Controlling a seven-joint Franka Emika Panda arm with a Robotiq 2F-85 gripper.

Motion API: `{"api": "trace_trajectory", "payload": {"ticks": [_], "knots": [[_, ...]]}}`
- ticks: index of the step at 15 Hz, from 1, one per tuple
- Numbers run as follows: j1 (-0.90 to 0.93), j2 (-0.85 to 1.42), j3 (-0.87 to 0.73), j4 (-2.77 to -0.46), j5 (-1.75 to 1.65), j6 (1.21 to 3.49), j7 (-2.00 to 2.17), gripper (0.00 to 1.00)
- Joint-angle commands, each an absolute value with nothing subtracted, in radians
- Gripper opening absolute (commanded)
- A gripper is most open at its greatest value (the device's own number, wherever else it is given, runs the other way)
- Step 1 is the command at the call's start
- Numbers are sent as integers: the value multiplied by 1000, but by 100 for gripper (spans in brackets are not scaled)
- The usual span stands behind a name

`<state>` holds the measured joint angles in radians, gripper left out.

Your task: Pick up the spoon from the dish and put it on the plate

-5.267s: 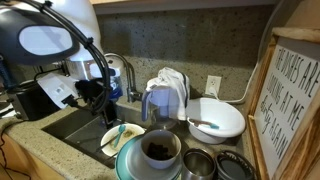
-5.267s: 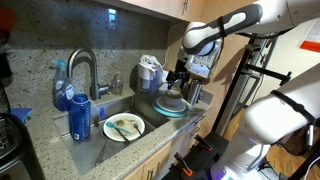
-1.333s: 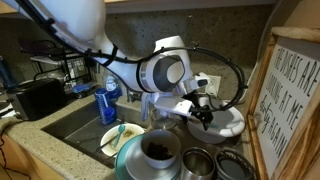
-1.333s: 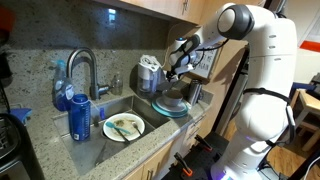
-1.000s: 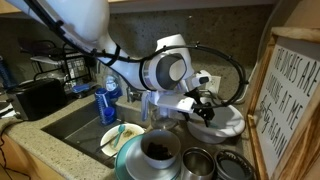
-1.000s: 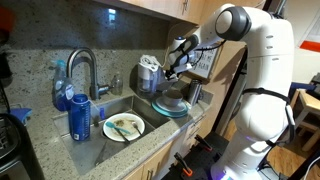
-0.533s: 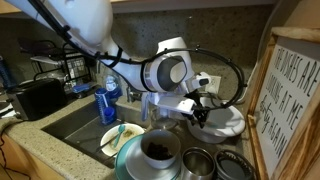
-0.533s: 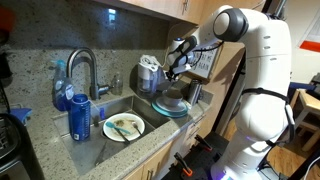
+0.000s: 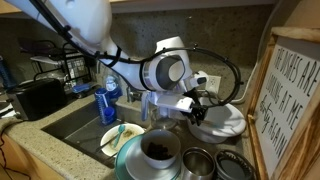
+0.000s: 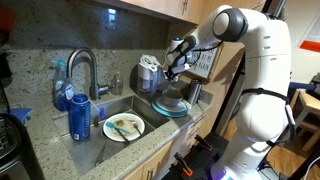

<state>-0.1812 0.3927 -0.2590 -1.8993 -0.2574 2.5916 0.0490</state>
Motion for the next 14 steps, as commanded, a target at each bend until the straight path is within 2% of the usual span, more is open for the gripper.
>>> {"api": "trace_trajectory", "payload": {"ticks": [1, 9, 14], "knots": [[-149, 356, -287, -1900, -290, 2558, 104, 9], [-43, 163, -308, -2025, -474, 2433, 311, 9], [8, -13, -226, -2124, -657, 2176, 536, 8]]}}
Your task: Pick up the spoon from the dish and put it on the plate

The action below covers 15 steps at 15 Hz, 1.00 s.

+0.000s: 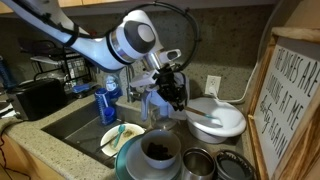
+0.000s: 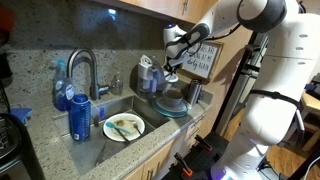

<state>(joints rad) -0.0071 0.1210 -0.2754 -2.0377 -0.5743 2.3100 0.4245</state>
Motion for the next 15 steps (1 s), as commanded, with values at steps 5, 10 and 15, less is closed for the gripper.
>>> {"api": "trace_trajectory", "payload": {"ticks": [5, 10, 15], "knots": [[7, -116, -74, -2095, -669, 1784, 616, 8], [20, -153, 18, -2021, -556, 1631, 525, 8], [27, -155, 44, -1936, -368, 1639, 401, 8]]}}
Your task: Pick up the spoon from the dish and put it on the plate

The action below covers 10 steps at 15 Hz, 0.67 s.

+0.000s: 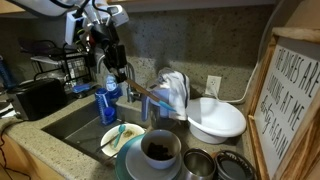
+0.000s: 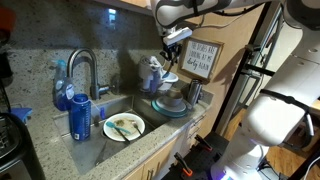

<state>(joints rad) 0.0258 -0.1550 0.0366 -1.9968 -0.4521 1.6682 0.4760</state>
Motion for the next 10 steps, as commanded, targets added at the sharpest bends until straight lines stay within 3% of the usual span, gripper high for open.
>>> {"api": "trace_trajectory", "payload": {"ticks": [1, 10], "knots": [[27, -134, 45, -1896, -333, 1618, 376, 8], [-1, 70, 2, -1610, -176, 1234, 246, 7]]}}
